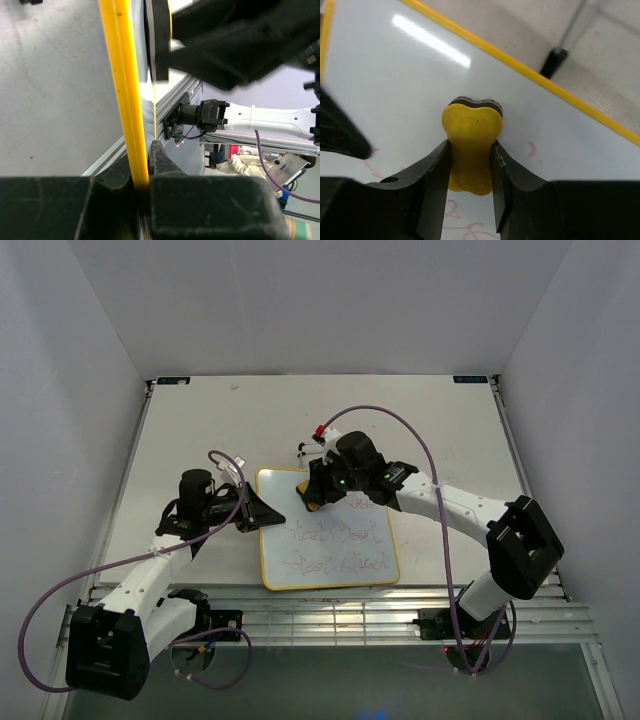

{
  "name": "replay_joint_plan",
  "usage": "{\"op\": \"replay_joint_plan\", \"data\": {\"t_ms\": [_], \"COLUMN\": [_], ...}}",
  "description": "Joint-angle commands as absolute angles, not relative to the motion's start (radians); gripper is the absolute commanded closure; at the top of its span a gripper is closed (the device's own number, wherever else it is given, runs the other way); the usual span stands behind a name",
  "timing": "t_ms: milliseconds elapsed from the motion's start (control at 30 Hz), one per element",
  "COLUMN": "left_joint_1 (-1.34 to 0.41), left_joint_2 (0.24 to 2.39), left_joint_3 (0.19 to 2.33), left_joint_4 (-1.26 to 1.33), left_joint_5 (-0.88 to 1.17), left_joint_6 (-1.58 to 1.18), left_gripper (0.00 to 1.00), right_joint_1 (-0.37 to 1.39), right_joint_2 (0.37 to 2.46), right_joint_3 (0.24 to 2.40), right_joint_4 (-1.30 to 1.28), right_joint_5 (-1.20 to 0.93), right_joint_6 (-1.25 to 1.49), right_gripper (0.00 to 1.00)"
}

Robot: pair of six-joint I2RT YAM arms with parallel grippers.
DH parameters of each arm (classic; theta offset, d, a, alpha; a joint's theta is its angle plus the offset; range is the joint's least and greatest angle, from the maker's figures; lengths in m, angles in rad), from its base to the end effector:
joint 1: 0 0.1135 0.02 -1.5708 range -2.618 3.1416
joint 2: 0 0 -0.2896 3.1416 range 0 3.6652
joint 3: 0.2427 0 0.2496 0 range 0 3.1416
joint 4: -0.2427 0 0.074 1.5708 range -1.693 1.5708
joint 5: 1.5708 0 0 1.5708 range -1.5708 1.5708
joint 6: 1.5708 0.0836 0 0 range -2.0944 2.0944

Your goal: Erase the whiteboard

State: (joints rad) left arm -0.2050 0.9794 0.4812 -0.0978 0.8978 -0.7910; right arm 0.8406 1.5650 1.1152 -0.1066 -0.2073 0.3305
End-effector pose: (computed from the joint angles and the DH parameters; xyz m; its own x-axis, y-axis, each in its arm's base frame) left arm 0.1868 -0.1056 0.2200 -0.9272 -0.2599 -0.2698 0.1439 0.4177 -0.8971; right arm 0.2506 0.3057 0.2695 -0.6076 -0.2026 -0.7679 -0.6856 0.6219 0.3784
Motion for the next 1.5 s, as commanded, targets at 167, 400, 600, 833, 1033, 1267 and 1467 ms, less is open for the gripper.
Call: {"op": "replay_joint_plan", "data": {"t_ms": [167, 400, 600, 833, 1033, 1267, 1467], "left_joint_1": [-0.225, -0.226, -0.225, -0.225, -0.225, -0.225, -0.224], "left_joint_2": [0.96, 0.976, 1.009, 1.029, 1.037, 1.032, 1.028], "left_joint_3": [0.537, 0.551, 0.563, 0.563, 0.566, 0.561, 0.549], "left_joint_4": [0.005, -0.055, -0.124, -0.16, -0.175, -0.206, -0.192], "left_joint_5": [1.049, 1.022, 0.965, 0.885, 0.851, 0.831, 0.833], "left_joint_6": [-0.695, -0.68, -0.681, -0.68, -0.67, -0.64, -0.652], "left_gripper": [1.0, 1.0, 1.0, 1.0, 1.0, 1.0, 1.0], "right_joint_1": [0.58, 0.474, 0.514, 0.692, 0.646, 0.399, 0.295], "right_joint_2": [1.539, 1.453, 1.413, 1.41, 1.436, 1.387, 1.359], "right_joint_3": [0.882, 0.759, 0.758, 0.791, 0.755, 0.604, 0.564], "right_joint_4": [-0.244, -0.27, -0.224, -0.077, -0.052, -0.142, -0.206], "right_joint_5": [-0.173, -0.173, -0.323, -0.394, -0.386, -0.39, -0.357], "right_joint_6": [0.302, 0.264, 0.31, 0.426, 0.422, 0.361, 0.304], "right_gripper": [0.75, 0.75, 0.75, 0.75, 0.75, 0.74, 0.74]}}
